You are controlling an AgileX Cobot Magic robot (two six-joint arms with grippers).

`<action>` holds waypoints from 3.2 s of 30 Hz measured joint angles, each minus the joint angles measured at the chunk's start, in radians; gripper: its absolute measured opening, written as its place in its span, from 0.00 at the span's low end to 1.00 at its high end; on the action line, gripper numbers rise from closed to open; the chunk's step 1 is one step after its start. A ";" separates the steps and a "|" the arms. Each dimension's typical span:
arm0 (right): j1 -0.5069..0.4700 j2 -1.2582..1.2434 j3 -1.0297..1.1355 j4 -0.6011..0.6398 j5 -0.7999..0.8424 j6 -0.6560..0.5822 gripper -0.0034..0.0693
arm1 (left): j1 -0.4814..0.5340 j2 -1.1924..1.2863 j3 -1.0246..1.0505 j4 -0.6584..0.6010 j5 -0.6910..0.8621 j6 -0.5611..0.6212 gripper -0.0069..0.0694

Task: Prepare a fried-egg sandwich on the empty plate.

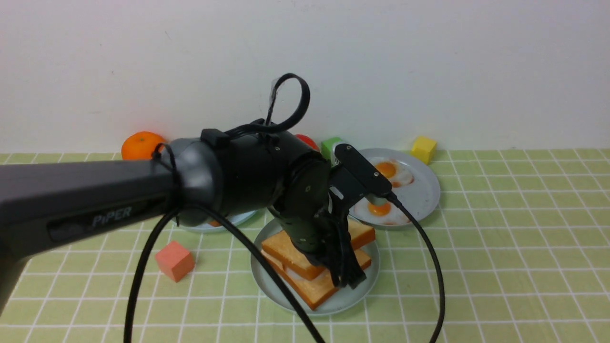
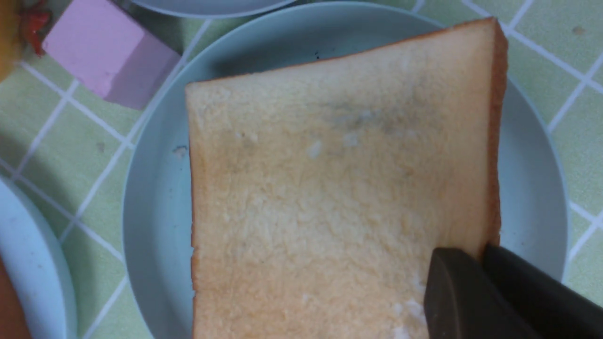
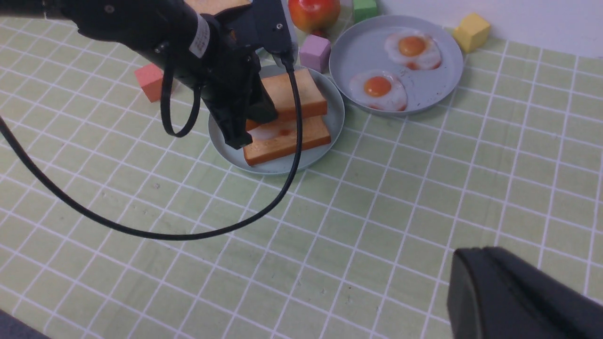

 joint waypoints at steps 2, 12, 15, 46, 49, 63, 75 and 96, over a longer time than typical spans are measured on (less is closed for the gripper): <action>0.000 0.000 0.000 0.000 0.000 0.000 0.04 | 0.000 0.012 0.000 0.002 0.000 0.001 0.12; 0.000 0.000 0.000 0.013 0.000 0.000 0.04 | 0.000 0.031 0.000 -0.006 -0.002 0.002 0.32; 0.000 0.000 0.000 0.019 0.000 0.000 0.04 | 0.000 0.031 0.000 -0.017 0.001 0.002 0.43; 0.000 -0.258 0.186 -0.094 0.001 0.205 0.05 | -0.011 -1.380 0.812 -0.316 -0.391 0.001 0.07; 0.000 -0.362 0.296 -0.113 0.000 0.288 0.05 | -0.011 -1.552 1.032 -0.344 -0.563 0.001 0.07; 0.000 -0.475 0.737 -0.115 -0.676 0.344 0.06 | -0.011 -1.698 1.240 -0.383 -0.603 0.001 0.07; 0.000 -0.468 1.112 -0.115 -1.146 0.344 0.08 | -0.011 -1.699 1.242 -0.383 -0.514 0.001 0.07; -0.365 -0.579 1.186 -0.220 -0.961 0.289 0.03 | -0.011 -1.698 1.242 -0.383 -0.509 0.001 0.07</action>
